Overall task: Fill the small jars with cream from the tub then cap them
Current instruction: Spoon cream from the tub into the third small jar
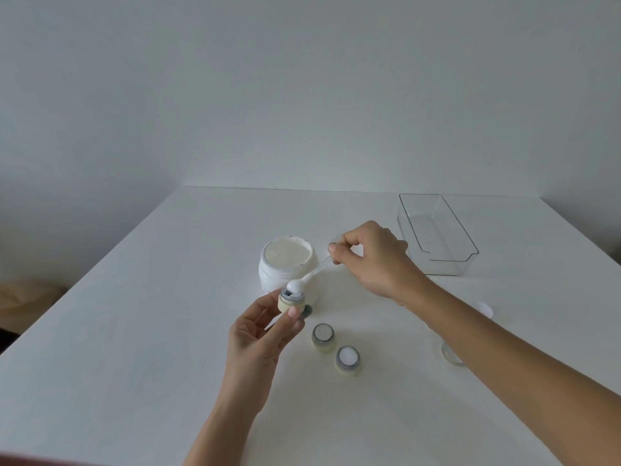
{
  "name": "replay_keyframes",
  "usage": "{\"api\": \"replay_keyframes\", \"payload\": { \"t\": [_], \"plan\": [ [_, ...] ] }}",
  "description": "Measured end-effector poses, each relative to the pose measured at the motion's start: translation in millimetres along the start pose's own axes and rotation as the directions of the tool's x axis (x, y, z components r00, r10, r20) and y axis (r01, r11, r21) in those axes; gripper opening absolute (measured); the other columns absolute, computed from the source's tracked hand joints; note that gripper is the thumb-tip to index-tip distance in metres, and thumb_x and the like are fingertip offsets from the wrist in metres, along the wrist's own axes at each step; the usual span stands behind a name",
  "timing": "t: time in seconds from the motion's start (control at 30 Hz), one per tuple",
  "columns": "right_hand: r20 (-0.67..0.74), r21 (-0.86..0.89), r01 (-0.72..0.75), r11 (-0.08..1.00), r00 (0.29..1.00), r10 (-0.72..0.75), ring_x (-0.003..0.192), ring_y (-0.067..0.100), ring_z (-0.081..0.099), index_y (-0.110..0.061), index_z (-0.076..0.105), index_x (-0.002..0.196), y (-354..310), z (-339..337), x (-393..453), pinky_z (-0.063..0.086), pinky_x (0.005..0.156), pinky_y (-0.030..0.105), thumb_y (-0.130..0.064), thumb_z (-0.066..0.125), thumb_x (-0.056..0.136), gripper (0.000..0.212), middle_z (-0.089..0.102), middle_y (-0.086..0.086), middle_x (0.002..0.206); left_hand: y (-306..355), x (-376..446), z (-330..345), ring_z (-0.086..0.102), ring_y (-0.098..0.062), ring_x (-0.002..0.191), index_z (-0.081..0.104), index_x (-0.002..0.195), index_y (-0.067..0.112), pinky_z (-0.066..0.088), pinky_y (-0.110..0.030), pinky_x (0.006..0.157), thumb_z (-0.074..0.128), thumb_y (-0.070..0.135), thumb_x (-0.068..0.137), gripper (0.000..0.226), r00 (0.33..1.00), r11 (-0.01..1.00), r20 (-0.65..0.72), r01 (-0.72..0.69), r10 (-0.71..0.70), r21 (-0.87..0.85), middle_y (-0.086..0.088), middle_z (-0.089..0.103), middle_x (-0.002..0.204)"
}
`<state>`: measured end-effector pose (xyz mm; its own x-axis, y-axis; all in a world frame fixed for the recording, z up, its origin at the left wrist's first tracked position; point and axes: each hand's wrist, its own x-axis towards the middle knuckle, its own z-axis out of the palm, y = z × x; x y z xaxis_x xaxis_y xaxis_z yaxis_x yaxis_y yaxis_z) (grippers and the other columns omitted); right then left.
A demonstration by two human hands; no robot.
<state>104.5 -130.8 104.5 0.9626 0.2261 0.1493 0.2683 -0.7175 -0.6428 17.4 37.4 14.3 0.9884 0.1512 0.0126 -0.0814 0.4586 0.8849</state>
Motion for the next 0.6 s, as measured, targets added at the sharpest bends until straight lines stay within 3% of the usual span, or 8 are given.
{"api": "replay_keyframes", "payload": {
  "t": [0.07,0.13,0.3,0.4,0.6],
  "plan": [
    [-0.087,-0.023,0.128,0.992,0.988,-0.129,0.104,0.016,0.046,-0.020,0.069,0.079,-1.3,3.1,-6.8,0.017,0.083,0.027,-0.033,0.057,0.093,0.023,0.054,-0.001,0.102,0.0,0.2,-0.3,0.074,-0.027,0.099,0.077,0.102,0.015,0.057,-0.022,0.075,0.083,0.020,0.069,0.033,1.000,1.000,-0.001,0.004,-0.004,-0.008,-0.011,0.075,0.104],
    [-0.191,-0.078,0.297,0.952,0.932,-0.307,0.093,0.016,0.045,-0.018,0.069,0.081,-1.4,6.4,-15.8,0.019,0.081,0.025,-0.028,0.062,0.091,0.016,0.046,-0.002,0.093,-0.1,0.1,-0.8,0.074,-0.026,0.096,0.078,0.100,0.014,0.058,-0.022,0.074,0.078,0.015,0.073,0.027,1.000,0.999,-0.002,0.012,-0.012,-0.031,-0.010,0.076,0.101],
    [-0.270,-0.364,0.640,0.677,0.623,-0.734,0.066,0.019,0.045,-0.007,0.069,0.079,7.6,8.7,-36.2,0.040,0.064,0.031,-0.019,0.060,0.092,0.019,0.051,0.007,0.075,0.9,-0.6,-0.9,0.076,-0.019,0.086,0.078,0.095,0.013,0.058,-0.022,0.072,0.081,0.015,0.072,0.023,1.000,0.997,0.025,0.015,-0.013,-0.070,-0.006,0.076,0.087],
    [-0.253,-0.466,0.688,0.556,0.499,-0.829,0.057,0.020,0.041,-0.004,0.070,0.075,16.8,8.5,-43.3,0.040,0.054,0.033,-0.007,0.069,0.086,0.011,0.051,0.007,0.064,0.1,-0.8,-1.0,0.075,-0.016,0.079,0.079,0.093,0.013,0.058,-0.021,0.071,0.072,0.014,0.074,0.020,1.000,0.997,0.027,0.008,-0.005,-0.081,-0.001,0.074,0.079],
    [-0.202,-0.532,0.705,0.469,0.433,-0.879,0.053,0.023,0.041,-0.002,0.071,0.079,30.4,6.2,-48.3,0.033,0.052,0.031,-0.001,0.074,0.079,0.004,0.050,0.007,0.061,-1.1,-1.0,-1.0,0.075,-0.014,0.075,0.078,0.094,0.011,0.059,-0.021,0.070,0.068,0.010,0.078,0.019,1.000,0.998,0.030,-0.001,0.003,-0.070,0.001,0.074,0.078]
  ]
}}
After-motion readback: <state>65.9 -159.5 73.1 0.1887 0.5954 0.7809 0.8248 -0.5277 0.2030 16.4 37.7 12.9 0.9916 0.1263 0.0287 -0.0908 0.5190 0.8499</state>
